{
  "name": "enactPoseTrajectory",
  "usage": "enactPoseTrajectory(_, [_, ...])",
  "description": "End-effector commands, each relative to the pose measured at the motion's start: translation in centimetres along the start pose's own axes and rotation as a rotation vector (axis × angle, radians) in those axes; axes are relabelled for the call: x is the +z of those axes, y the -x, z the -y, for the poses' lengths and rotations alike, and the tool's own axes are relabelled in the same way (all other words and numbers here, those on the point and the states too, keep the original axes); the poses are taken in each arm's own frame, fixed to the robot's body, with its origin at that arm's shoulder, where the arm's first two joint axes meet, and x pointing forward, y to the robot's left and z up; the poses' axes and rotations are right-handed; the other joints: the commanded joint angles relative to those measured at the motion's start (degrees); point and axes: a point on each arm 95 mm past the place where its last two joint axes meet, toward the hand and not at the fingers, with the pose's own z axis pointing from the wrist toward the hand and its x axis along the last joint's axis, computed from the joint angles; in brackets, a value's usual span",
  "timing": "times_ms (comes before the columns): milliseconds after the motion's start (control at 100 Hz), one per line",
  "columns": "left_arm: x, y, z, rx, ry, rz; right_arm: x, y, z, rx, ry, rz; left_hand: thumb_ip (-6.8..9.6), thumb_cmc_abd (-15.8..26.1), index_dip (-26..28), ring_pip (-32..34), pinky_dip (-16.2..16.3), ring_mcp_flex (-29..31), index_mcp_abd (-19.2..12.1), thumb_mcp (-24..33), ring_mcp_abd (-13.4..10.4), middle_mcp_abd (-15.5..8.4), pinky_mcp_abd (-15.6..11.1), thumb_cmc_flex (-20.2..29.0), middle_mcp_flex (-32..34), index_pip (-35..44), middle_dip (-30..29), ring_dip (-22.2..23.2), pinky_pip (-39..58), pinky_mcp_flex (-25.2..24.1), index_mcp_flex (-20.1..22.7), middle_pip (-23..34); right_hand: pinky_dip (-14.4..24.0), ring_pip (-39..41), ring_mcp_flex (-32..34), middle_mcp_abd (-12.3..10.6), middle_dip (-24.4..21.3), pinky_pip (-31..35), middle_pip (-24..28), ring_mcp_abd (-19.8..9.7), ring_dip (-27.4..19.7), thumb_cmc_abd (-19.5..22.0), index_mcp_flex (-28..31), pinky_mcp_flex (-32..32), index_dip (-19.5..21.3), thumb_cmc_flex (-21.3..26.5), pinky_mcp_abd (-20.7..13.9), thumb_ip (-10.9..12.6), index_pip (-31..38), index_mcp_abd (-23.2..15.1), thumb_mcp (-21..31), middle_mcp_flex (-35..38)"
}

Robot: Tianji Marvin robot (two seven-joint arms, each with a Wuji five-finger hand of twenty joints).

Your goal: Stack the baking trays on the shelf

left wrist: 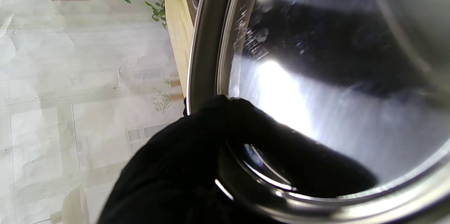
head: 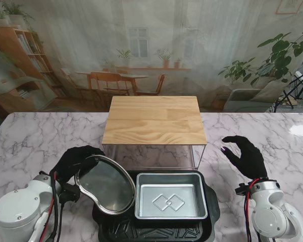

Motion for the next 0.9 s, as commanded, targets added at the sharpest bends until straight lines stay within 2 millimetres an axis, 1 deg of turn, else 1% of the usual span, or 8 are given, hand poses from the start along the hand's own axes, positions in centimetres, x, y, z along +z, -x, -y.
enactPoseTrajectory(0, [0.3,-0.4,-0.8,-0.006,0.024,-0.015,-0.1,0.1,0.1,0.005,-0.002,0.004,1.4,5.3,2.1,2.6,0.3,2.6,0.4,3.8,0.9,0.4,-3.2,1.2,-0.5,7.1,0.4,0.1,1.8,1.7,4.3,1.4,-0.4,-1.9,-0.1,-0.5,0.1,0.1,0.9,-1.0,-0.8,2.3,-2.3,-0.4,-0.6,2.3,-1.7,0.9,0.1,-1.4,-1.4,-1.1])
enactPoseTrajectory(130, [0.8,-0.6,-1.7,-0.008,0.036,-0.005,-0.2,0.2,0.0,0.007,0.002,0.003,1.43,5.4,2.1,2.7,0.3,2.6,0.4,3.7,0.8,-0.7,-3.3,1.2,-0.5,7.2,0.6,0.1,1.8,1.7,4.2,1.6,-0.4,-1.9,-0.2,-0.4,0.1,0.0,0.9,-1.0,-0.8,2.3,-2.2,-0.5,-0.6,2.3,-1.7,0.9,0.2,-1.4,-1.4,-1.1])
enactPoseTrajectory(430, [2.4,-0.9,-3.9,-0.039,0.074,0.02,-0.2,0.3,0.0,0.013,0.003,0.001,1.49,5.5,2.0,2.6,0.2,2.4,0.4,3.5,0.8,-0.7,-3.5,1.2,-0.6,7.4,0.4,0.0,1.8,1.5,4.0,1.6,-0.4,-1.9,-0.2,-0.5,0.0,0.1,0.9,-1.0,-0.8,2.6,-2.1,-0.4,-0.6,2.7,-1.7,0.9,0.2,-1.4,-1.5,-1.1])
enactPoseTrajectory(480, [2.6,-1.0,-4.2,-0.043,0.076,0.02,-0.2,0.3,0.0,0.014,0.003,0.001,1.51,5.4,1.9,2.6,0.2,2.4,0.4,3.5,0.8,0.1,-3.5,1.3,-0.7,7.4,0.4,0.0,1.8,1.5,4.0,1.5,-0.4,-1.9,-0.2,-0.4,0.0,0.1,0.8,-1.0,-0.8,2.7,-2.1,-0.4,-0.6,2.8,-1.7,0.9,0.2,-1.4,-1.5,-1.1])
enactPoseTrajectory(560, [2.8,-1.2,-4.7,-0.05,0.08,0.016,-0.2,0.3,0.0,0.014,0.003,0.001,1.5,5.6,1.9,2.6,0.2,2.3,0.4,3.4,0.8,-0.7,-3.5,1.3,-0.8,7.4,0.4,0.0,1.8,1.5,3.9,1.6,-0.4,-1.9,-0.2,-0.4,0.0,0.1,0.8,-1.0,-0.8,2.7,-2.2,-0.4,-0.6,2.9,-1.7,0.9,0.2,-1.4,-1.5,-1.1])
enactPoseTrajectory(610, [3.1,-1.3,-5.1,-0.053,0.085,0.015,-0.1,0.3,0.0,0.013,0.002,0.001,1.5,5.5,1.8,2.5,0.2,2.3,0.4,3.4,0.7,0.1,-3.6,1.3,-0.9,7.3,0.2,0.0,1.7,1.4,3.8,1.4,-0.4,-1.9,-0.1,-0.5,0.1,0.1,0.9,-1.0,-0.8,2.7,-2.1,-0.4,-0.6,2.9,-1.7,0.9,0.2,-1.4,-1.5,-1.0])
enactPoseTrajectory(660, [3.2,-1.4,-5.5,-0.055,0.093,0.018,-0.1,0.3,0.0,0.013,0.001,0.001,1.51,5.6,1.8,2.5,0.2,2.3,0.3,3.3,0.7,-0.7,-3.6,1.3,-0.9,7.3,0.3,-0.1,1.7,1.4,3.8,1.5,-0.4,-1.9,-0.1,-0.5,0.0,0.1,0.9,-1.1,-0.8,2.7,-2.1,-0.4,-0.6,2.9,-1.7,0.9,0.2,-1.5,-1.5,-1.0])
enactPoseTrajectory(890, [3.8,-1.4,-6.9,-0.066,0.109,0.036,-0.1,0.3,0.0,0.014,0.002,0.002,1.55,5.7,1.6,2.4,0.1,2.2,0.5,3.1,0.7,-0.6,-3.8,1.4,-1.0,7.3,0.1,-0.1,1.5,1.4,3.8,1.6,-0.4,-1.9,-0.2,-0.4,0.0,0.1,0.8,-1.0,-0.8,2.8,-2.1,-0.4,-0.6,3.1,-1.7,0.9,0.2,-1.4,-1.7,-1.2])
